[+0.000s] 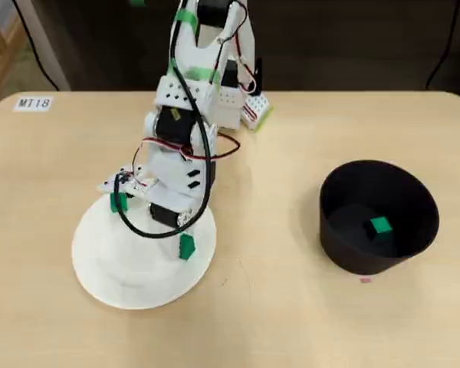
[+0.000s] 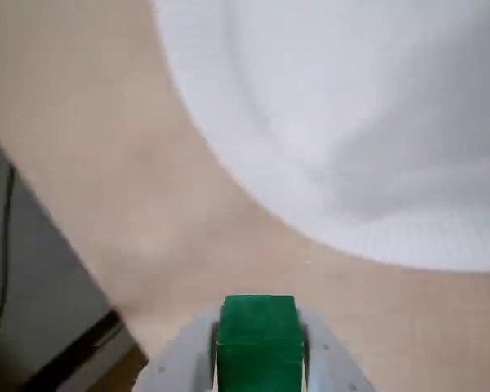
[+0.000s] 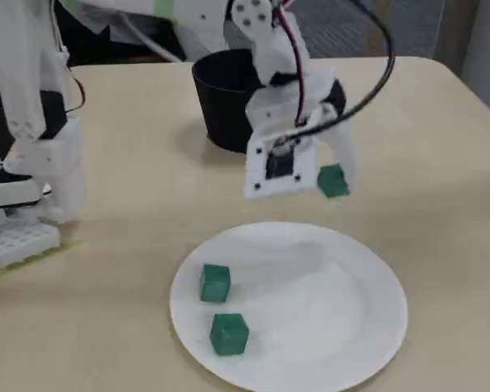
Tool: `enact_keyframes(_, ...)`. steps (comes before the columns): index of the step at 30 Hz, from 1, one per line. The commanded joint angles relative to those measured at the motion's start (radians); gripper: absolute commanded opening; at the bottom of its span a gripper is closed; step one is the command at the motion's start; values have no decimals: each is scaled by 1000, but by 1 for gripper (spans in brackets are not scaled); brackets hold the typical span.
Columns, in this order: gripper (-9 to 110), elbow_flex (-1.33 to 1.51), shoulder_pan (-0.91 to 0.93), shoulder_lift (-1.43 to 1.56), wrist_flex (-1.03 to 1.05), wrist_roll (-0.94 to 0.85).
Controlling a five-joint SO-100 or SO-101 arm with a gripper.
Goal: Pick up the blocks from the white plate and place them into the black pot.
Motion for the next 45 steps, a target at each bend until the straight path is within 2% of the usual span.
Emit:
enact_keyframes(1,-2,-89,-115,130,-2,-55)
enact_keyframes(10,-2,-80,-597,233,-23,-127)
enact_keyframes(16,-2,-6,-772,164,-160,-106)
enact_keyframes(35,-2,242,-742,141,-308,-117)
enact_keyframes(36,0,242,-739,143,-302,-120)
enact_keyframes(38,16,247,-738,153,-290,-156)
enact_keyframes(40,25,247,-729,167,-273,-170)
enact_keyframes(42,28,247,-721,181,-258,-173)
enact_keyframes(45,26,247,-707,209,-242,-173)
